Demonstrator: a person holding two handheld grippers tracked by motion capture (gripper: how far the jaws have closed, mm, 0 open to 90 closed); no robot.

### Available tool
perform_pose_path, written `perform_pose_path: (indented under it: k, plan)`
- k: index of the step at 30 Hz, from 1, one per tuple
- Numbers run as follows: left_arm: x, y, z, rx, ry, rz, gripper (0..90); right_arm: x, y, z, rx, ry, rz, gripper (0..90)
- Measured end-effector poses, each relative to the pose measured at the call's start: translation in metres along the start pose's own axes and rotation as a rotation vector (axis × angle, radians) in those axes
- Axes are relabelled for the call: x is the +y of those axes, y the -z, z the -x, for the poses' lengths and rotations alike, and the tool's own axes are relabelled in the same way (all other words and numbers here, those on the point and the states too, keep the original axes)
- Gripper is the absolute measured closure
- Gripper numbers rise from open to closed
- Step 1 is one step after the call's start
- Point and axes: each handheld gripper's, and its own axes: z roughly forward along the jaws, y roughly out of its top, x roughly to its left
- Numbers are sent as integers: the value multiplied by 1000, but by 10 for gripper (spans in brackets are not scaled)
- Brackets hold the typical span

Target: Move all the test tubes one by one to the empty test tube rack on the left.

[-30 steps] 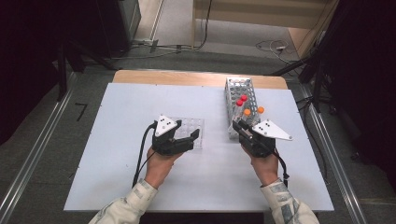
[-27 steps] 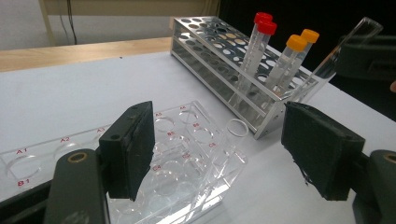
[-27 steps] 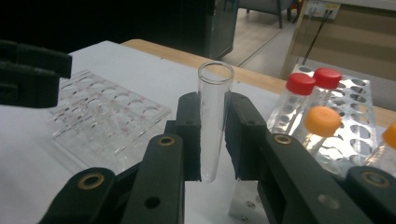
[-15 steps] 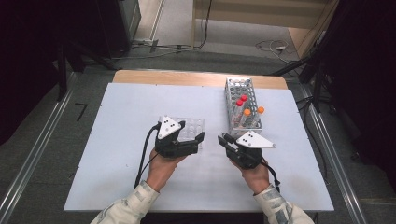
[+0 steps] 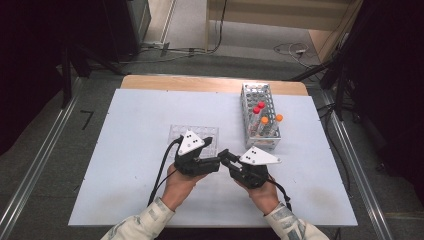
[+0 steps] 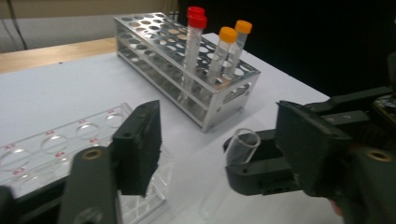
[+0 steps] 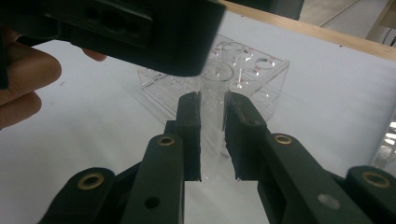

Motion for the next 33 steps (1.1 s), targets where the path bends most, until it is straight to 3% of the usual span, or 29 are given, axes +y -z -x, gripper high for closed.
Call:
perform_pose_path:
  k: [5, 13, 30, 33]
  plan:
    - [-2, -2, 0, -31, -16, -22, 547, 0, -2, -5, 1, 20, 0, 737]
    - [-3, -4, 2, -42, -30, -51, 675, 1, -2, -6, -15, 30, 9, 737]
    - [-4, -4, 2, -31, -37, -68, 766, 0, -4, -7, -20, 41, 1, 723]
    - [-3, -3, 1, -26, -32, -61, 767, 0, -3, -7, 4, 36, 4, 611]
